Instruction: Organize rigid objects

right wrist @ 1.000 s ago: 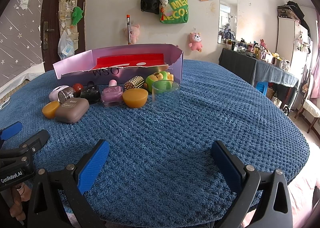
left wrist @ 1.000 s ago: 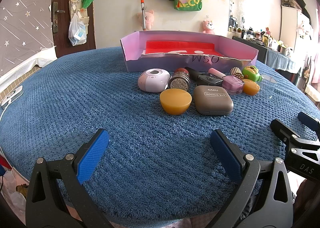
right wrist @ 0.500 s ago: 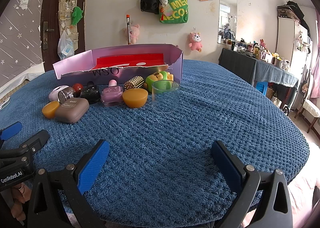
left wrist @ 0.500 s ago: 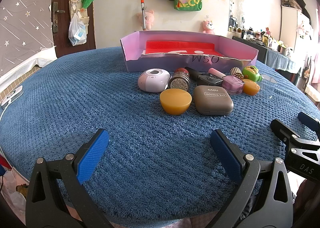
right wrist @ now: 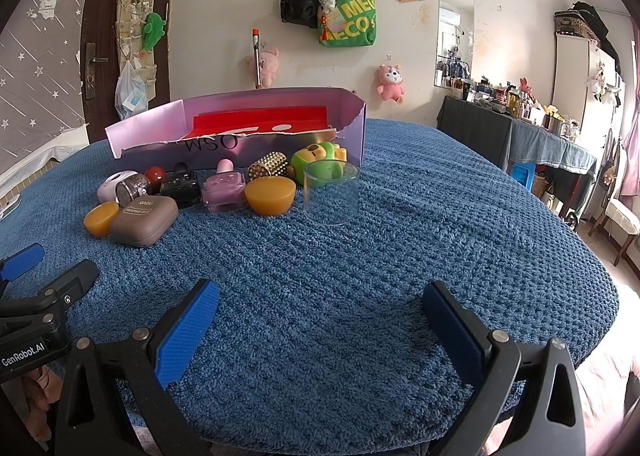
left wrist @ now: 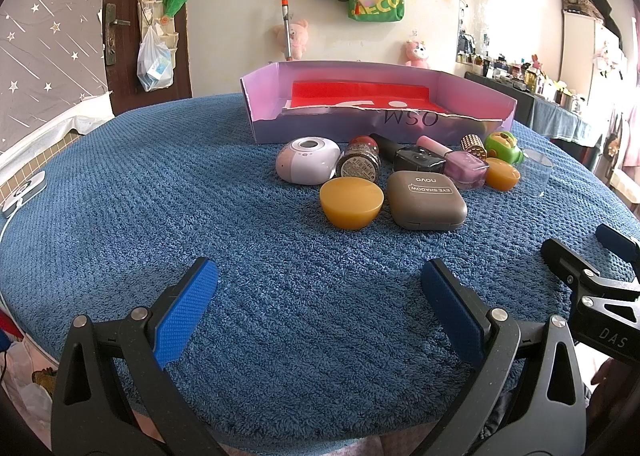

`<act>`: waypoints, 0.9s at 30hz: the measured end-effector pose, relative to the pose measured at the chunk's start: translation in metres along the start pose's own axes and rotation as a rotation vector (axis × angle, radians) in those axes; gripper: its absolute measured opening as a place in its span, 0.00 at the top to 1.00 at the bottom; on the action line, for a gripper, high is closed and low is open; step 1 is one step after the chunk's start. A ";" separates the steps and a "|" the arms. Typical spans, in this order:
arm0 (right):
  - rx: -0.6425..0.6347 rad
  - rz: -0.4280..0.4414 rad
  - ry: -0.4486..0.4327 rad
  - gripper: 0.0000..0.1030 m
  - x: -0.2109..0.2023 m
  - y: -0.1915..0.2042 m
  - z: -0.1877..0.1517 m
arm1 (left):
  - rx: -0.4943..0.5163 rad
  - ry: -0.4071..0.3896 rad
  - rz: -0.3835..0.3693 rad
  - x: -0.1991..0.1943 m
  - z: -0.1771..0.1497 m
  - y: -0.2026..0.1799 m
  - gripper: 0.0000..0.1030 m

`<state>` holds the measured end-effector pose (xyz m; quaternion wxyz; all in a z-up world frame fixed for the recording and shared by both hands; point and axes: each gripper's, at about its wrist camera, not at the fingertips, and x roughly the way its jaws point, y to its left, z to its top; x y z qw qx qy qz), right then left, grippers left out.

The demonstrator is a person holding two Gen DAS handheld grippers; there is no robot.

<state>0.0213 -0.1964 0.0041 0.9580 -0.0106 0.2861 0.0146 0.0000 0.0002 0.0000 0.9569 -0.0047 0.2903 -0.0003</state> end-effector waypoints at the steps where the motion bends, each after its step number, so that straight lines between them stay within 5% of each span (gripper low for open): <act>1: 0.000 0.000 0.000 0.00 0.000 0.000 0.000 | 0.000 0.000 0.001 0.000 0.000 0.000 0.00; 18: 0.003 -0.004 -0.007 0.00 -0.005 -0.001 -0.004 | 0.000 -0.001 -0.004 0.000 0.000 0.001 0.00; 27: 0.004 0.029 0.031 0.00 -0.001 -0.003 0.009 | 0.001 -0.017 -0.075 -0.007 0.022 0.007 0.00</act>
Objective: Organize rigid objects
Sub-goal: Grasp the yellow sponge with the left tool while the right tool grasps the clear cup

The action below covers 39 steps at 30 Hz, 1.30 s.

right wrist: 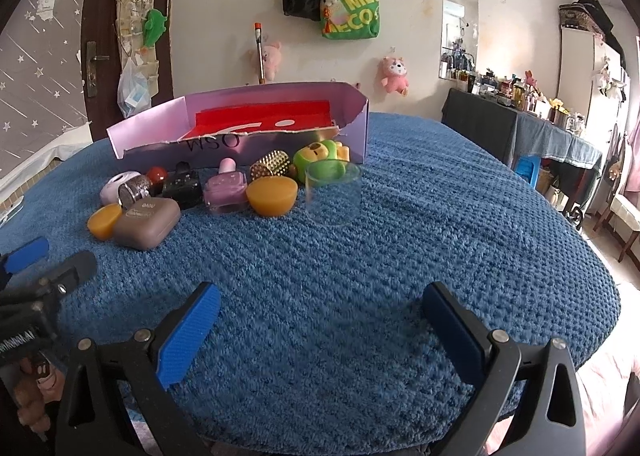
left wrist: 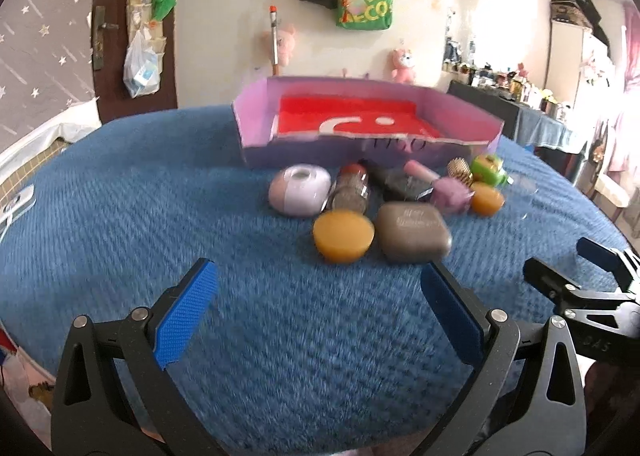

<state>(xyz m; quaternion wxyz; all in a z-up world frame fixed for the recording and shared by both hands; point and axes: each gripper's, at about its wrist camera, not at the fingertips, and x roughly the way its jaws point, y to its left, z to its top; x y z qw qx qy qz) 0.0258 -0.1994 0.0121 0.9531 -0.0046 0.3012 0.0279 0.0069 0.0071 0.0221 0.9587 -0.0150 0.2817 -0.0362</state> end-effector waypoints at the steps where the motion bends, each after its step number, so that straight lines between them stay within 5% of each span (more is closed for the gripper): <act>1: 0.001 0.002 -0.001 0.00 -0.001 -0.001 0.003 | 0.009 0.005 -0.010 0.001 0.005 0.000 0.00; 10: 0.007 0.007 0.005 0.00 0.011 -0.013 0.040 | 0.017 0.128 -0.075 0.025 0.026 0.014 0.00; 22: 0.012 0.020 0.119 0.00 0.041 -0.038 0.070 | 0.067 0.283 -0.150 0.060 0.034 0.030 0.08; 29: -0.010 0.051 0.189 0.21 0.060 -0.036 0.073 | 0.115 0.292 -0.177 0.067 0.039 0.022 0.22; 31: -0.009 0.069 0.195 0.27 0.062 -0.036 0.073 | 0.136 0.285 -0.188 0.066 0.039 0.018 0.35; 36: 0.005 0.157 0.199 0.59 0.062 -0.034 0.072 | 0.136 0.282 -0.236 0.065 0.043 0.015 0.65; 39: -0.004 0.165 0.168 0.59 0.056 -0.032 0.074 | 0.118 0.288 -0.239 0.064 0.048 0.016 0.65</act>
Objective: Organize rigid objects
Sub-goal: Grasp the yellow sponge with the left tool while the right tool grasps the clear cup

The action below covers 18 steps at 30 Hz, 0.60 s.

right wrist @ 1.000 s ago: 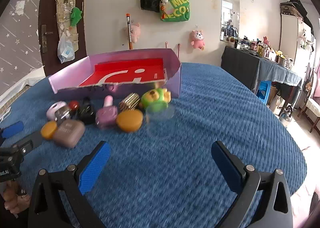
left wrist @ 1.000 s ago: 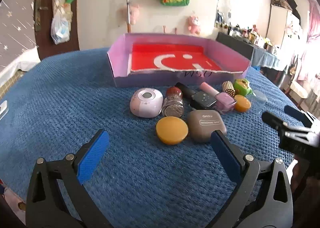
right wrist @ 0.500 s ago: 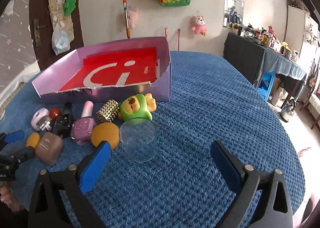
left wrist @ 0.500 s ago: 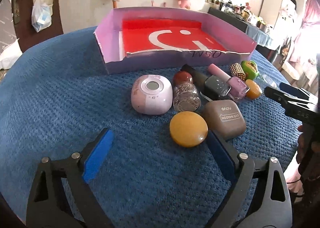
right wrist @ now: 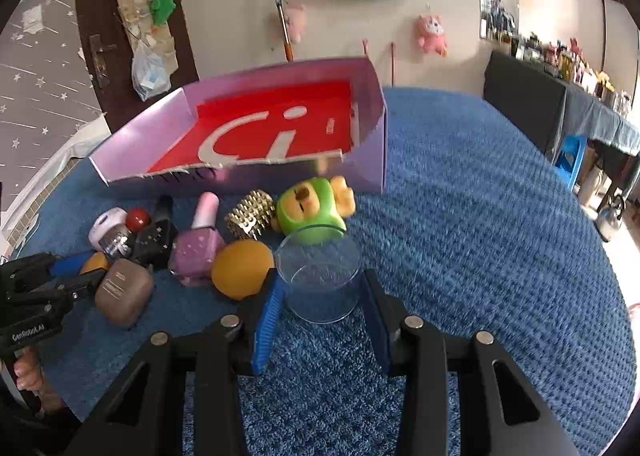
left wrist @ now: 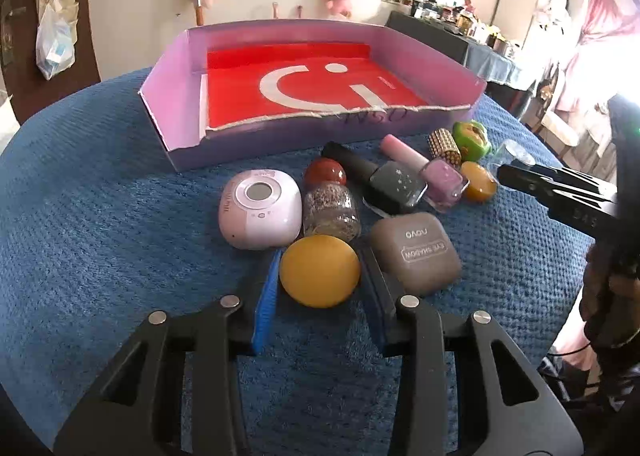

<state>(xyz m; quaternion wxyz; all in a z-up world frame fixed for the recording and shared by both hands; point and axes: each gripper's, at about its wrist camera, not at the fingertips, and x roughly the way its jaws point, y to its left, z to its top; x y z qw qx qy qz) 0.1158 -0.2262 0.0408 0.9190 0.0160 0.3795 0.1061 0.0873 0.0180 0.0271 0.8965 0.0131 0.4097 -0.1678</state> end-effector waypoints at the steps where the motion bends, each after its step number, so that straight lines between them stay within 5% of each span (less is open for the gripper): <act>1: -0.004 -0.001 -0.010 0.59 -0.003 0.001 0.001 | 0.000 -0.004 0.002 -0.002 0.001 0.000 0.65; 18: -0.029 0.028 -0.087 0.59 -0.030 0.008 0.024 | 0.021 -0.082 0.033 -0.026 0.019 -0.002 0.65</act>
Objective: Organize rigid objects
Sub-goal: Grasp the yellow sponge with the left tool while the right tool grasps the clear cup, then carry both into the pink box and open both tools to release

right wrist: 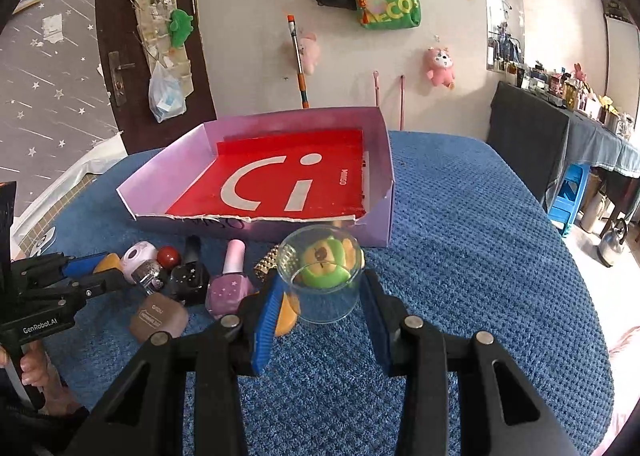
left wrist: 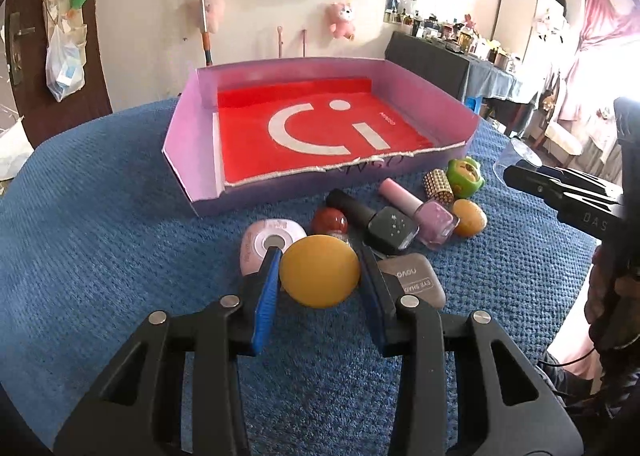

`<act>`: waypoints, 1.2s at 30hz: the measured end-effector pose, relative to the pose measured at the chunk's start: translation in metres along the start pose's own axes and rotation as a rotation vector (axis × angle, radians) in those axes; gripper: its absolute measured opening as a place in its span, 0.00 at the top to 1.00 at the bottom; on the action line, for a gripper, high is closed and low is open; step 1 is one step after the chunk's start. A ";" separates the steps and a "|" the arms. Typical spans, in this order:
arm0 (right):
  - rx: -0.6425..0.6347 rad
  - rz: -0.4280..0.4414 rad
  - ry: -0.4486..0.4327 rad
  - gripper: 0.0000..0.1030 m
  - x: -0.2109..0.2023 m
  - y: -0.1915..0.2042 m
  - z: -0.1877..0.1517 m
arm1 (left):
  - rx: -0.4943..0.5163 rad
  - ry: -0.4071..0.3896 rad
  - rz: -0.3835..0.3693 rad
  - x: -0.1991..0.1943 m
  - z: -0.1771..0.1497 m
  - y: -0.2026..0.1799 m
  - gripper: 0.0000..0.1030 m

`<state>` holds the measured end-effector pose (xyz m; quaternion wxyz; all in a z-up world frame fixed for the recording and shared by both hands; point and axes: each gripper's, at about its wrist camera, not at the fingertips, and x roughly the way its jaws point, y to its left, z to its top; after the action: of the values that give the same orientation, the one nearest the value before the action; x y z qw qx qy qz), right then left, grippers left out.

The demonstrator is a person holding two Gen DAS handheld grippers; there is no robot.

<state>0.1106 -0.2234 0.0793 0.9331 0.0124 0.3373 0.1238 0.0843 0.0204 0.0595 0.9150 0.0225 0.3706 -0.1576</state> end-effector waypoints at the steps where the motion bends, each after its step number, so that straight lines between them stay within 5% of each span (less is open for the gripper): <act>1: -0.002 0.001 -0.003 0.59 -0.001 0.000 0.002 | 0.000 -0.005 0.001 -0.002 0.002 0.001 0.65; 16: -0.062 0.022 -0.014 0.59 0.020 0.005 0.058 | 0.012 -0.002 0.005 0.016 0.071 0.016 0.65; 23: -0.134 0.018 0.098 0.59 0.070 0.004 0.090 | 0.055 0.077 0.029 0.060 0.099 0.024 0.65; 36: -0.260 -0.001 0.294 0.59 0.131 0.009 0.093 | 0.113 0.249 0.045 0.119 0.105 0.034 0.65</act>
<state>0.2650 -0.1774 0.0699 0.8676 -0.1265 0.4512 0.1664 0.2454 0.0040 0.0515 0.8625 0.1015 0.4713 -0.1536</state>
